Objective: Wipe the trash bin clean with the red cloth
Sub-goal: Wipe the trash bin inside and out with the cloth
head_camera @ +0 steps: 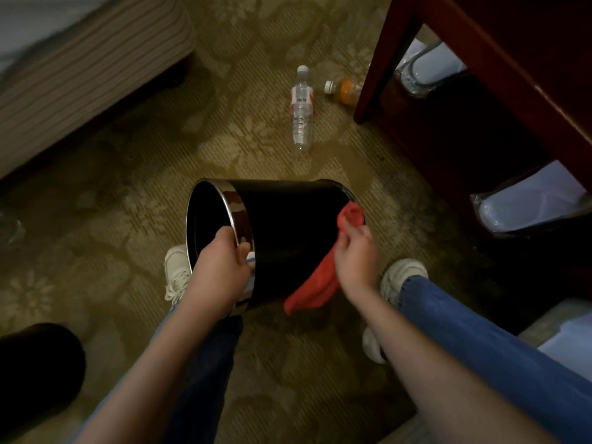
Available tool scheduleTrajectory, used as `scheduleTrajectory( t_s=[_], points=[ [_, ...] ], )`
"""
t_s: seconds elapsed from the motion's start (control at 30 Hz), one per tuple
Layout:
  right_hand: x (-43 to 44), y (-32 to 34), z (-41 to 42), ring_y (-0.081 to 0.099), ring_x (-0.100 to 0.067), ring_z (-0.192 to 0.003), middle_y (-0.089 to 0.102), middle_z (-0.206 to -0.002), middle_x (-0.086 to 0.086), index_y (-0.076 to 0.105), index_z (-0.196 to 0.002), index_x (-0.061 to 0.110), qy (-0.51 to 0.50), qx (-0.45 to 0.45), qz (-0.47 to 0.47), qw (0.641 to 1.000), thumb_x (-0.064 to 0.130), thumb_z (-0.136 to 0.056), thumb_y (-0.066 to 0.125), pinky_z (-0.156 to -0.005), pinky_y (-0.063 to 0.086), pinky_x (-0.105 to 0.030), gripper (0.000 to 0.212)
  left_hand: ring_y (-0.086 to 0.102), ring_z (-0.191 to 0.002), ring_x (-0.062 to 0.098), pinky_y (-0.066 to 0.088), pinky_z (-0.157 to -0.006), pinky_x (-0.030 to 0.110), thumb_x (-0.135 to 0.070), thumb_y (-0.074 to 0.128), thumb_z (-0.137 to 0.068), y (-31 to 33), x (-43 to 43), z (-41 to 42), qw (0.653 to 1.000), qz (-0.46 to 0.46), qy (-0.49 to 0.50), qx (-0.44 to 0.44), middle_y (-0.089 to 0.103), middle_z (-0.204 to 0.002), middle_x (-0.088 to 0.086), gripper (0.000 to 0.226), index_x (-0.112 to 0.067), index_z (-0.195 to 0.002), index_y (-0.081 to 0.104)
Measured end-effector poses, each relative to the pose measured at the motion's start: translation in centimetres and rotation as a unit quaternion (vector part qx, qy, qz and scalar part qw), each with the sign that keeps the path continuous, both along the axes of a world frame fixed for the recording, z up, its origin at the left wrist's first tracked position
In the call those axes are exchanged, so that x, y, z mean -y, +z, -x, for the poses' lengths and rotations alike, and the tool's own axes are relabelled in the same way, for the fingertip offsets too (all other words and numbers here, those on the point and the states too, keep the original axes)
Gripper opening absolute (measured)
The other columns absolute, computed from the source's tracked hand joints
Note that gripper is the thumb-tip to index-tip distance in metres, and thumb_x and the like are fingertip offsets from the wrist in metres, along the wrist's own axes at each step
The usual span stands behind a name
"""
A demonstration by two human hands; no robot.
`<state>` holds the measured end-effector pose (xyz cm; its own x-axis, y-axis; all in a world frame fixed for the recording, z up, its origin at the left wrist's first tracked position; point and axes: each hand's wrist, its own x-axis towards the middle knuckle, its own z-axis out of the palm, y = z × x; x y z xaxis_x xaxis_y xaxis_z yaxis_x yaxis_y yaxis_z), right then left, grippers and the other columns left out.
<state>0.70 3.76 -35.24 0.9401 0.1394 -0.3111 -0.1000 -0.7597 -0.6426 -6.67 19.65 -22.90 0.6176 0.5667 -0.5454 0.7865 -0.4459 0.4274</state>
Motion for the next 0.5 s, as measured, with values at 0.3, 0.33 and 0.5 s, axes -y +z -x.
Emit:
scheduleTrajectory(
  t_s=[0.3, 0.33, 0.5],
  points=[
    [-1.7, 2.0, 7.9, 0.058, -0.013, -0.077, 0.057, -0.097, 0.001, 0.053, -0.133, 0.017, 0.066, 0.066, -0.095, 0.991, 0.024, -0.096, 0.045, -0.063, 0.051, -0.029, 0.039, 0.058, -0.085, 0.032, 0.047, -0.073, 0.038, -0.012, 0.049, -0.092, 0.0, -0.6, 0.3, 1.0, -0.014, -0.001, -0.023, 0.056, -0.085, 0.011, 0.016, -0.002, -0.105, 0.048],
    [-1.9, 2.0, 7.9, 0.058, -0.014, -0.077, 0.057, -0.097, 0.0, 0.052, -0.134, 0.017, 0.09, 0.075, -0.099, 0.988, 0.026, -0.097, 0.042, -0.062, 0.05, -0.03, 0.039, 0.059, -0.089, 0.034, 0.047, -0.075, 0.039, -0.011, 0.049, -0.092, 0.1, -0.9, 0.4, 0.999, -0.018, 0.002, -0.03, 0.058, -0.09, 0.014, 0.019, -0.001, -0.109, 0.049],
    [-1.4, 0.5, 6.6, 0.059, -0.017, -0.077, 0.057, -0.095, -0.001, 0.056, -0.13, 0.019, 0.076, 0.099, -0.128, 0.984, 0.021, -0.094, 0.044, -0.062, 0.048, -0.029, 0.038, 0.06, -0.095, 0.034, 0.049, -0.084, 0.045, -0.009, 0.046, -0.095, -0.2, -1.5, 1.2, 0.999, -0.012, 0.026, -0.024, 0.061, -0.101, 0.019, 0.023, 0.001, -0.116, 0.05]
  ],
)
